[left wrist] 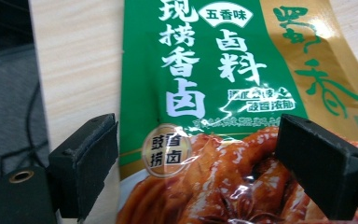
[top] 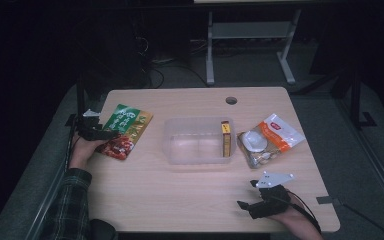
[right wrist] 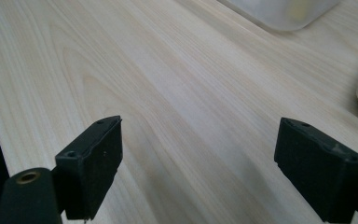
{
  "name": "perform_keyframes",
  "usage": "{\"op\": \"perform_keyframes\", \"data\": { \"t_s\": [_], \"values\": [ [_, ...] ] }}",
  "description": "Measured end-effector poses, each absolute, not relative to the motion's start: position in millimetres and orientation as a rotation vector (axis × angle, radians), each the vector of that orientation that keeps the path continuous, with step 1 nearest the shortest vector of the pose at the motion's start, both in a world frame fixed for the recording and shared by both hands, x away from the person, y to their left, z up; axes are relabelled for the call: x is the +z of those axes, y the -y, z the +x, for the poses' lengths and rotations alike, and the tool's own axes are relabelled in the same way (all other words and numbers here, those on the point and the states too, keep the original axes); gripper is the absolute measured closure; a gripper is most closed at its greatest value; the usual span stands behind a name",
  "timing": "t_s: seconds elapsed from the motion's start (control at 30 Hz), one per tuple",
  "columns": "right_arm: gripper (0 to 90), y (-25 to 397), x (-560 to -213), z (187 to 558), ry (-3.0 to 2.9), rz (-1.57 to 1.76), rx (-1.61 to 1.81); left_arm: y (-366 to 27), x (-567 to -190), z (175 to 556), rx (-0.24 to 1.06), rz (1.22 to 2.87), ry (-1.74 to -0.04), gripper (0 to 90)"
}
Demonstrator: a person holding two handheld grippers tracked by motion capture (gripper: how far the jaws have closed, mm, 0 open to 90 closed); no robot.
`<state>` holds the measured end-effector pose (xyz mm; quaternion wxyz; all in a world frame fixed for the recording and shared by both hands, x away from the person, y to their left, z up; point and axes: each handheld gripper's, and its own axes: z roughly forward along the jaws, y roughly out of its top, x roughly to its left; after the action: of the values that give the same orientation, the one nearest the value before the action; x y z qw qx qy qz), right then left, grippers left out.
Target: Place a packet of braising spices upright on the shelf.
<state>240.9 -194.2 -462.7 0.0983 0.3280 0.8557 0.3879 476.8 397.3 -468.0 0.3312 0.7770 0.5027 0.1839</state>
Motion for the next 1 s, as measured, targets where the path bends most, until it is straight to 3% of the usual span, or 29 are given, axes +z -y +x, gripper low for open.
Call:
{"op": "perform_keyframes", "data": {
  "t_s": [0.67, 0.77, 1.0],
  "values": [
    [14.7, 195.1, -463.4, 238.9, -2.538, 0.977, 1.139, -395.2, -468.4, 479.0, 0.464, 2.055, -1.335, 12.9],
    [14.7, 194.0, -463.4, 238.9, -2.54, 0.966, 1.14, -391.5, -465.8, 477.7, 0.463, 2.09, -1.306, 21.1],
    [15.0, 193.9, -463.4, 239.2, -2.539, 0.965, 1.138, -384.1, -463.0, 475.6, 0.489, 2.125, -1.273, 50.7]
  ]
}}
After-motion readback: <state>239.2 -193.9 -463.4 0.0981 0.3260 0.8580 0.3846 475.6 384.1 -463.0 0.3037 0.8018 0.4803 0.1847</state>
